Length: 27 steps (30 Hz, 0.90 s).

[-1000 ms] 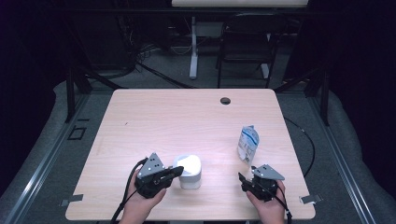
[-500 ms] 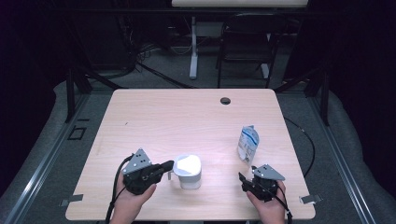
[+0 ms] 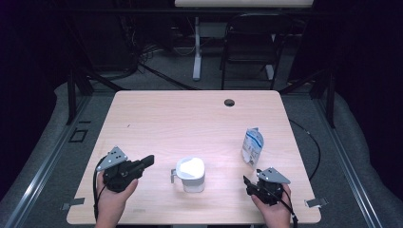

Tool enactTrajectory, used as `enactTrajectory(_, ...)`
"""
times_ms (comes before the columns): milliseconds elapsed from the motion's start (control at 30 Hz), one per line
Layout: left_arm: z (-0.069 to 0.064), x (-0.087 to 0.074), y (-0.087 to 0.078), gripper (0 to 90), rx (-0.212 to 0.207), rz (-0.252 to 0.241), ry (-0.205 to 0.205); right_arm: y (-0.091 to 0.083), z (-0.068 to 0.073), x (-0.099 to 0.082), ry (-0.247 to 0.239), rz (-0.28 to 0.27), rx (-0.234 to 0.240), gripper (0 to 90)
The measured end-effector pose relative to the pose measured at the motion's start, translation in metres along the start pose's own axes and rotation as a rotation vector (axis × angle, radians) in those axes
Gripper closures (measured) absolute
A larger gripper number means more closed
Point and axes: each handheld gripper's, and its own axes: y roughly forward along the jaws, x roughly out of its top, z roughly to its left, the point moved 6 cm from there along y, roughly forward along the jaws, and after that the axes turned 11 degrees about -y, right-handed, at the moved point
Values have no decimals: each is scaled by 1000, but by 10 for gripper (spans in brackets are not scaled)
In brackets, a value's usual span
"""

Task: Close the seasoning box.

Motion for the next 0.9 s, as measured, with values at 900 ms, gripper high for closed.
enactTrajectory(900,104,-43,-17,878,297,37,-173,-1,1,2,-7,-8,-1,418)
